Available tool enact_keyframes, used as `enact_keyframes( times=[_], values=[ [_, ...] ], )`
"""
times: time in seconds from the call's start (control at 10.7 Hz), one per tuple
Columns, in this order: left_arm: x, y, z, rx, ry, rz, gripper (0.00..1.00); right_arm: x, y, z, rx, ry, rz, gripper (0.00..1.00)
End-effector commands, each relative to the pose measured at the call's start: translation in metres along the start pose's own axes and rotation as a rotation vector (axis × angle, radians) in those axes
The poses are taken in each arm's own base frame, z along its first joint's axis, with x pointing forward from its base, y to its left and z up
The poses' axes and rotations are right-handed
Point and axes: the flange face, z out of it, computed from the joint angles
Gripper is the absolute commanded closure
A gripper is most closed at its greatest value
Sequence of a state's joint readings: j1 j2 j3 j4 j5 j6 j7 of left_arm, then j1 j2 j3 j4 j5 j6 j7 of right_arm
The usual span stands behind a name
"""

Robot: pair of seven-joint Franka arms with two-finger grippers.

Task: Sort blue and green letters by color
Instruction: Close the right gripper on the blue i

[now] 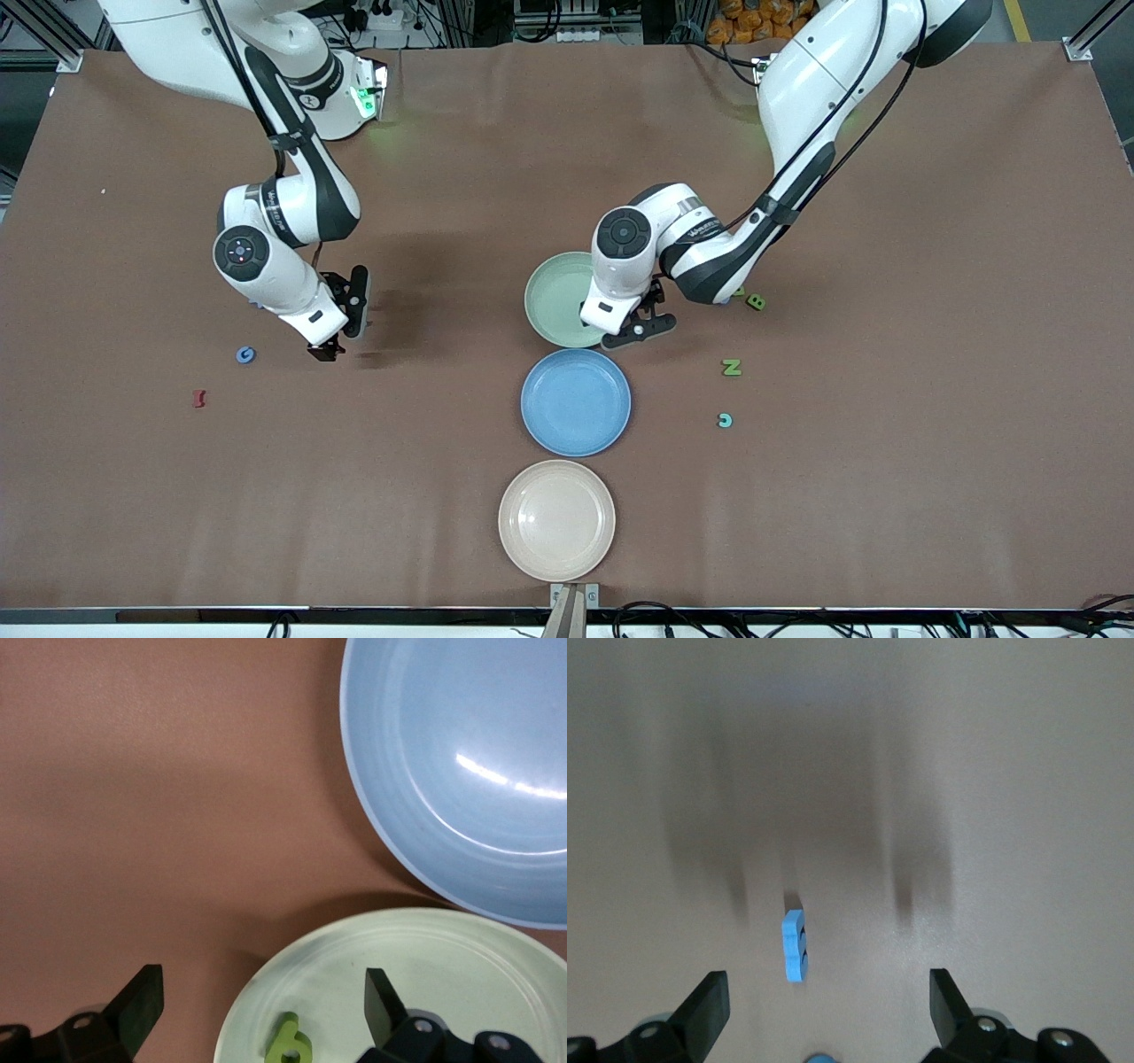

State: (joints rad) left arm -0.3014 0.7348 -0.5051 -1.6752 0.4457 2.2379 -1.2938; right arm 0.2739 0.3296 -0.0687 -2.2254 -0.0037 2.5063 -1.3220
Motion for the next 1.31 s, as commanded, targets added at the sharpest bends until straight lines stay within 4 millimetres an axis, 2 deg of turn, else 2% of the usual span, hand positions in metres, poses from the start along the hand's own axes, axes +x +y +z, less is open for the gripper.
enact_keyframes(
  times=[0.0, 0.56, 0.65, 0.75, 0.84, 0.93, 1.21],
  values=[
    [0.007, 0.0, -0.001, -0.012, -0.006, -0.032, 0.0, 0.0, -0.004, 0.021, -0.005, 0.003, -0.016, 0.0],
    [0.008, -0.001, -0.001, -0.012, -0.007, -0.035, 0.0, 0.007, -0.007, 0.043, 0.0, -0.002, -0.013, 0.0],
    [0.008, -0.001, -0.001, -0.012, -0.008, -0.036, 0.0, 0.008, -0.007, 0.043, -0.005, -0.001, -0.013, 0.03],
    [0.008, -0.001, -0.002, -0.013, -0.007, -0.036, 0.0, 0.008, -0.007, 0.046, -0.006, 0.0, -0.013, 0.12],
    [0.009, -0.001, -0.002, -0.013, -0.007, -0.037, 0.0, 0.008, -0.007, 0.046, -0.011, 0.001, -0.013, 0.31],
    [0.013, -0.004, -0.003, -0.014, -0.006, -0.043, 0.0, 0.009, -0.007, 0.047, -0.011, 0.0, -0.016, 0.45],
    [0.015, -0.005, -0.003, -0.014, -0.005, -0.046, 0.0, 0.008, -0.005, 0.045, -0.022, 0.001, -0.031, 0.7]
  ],
)
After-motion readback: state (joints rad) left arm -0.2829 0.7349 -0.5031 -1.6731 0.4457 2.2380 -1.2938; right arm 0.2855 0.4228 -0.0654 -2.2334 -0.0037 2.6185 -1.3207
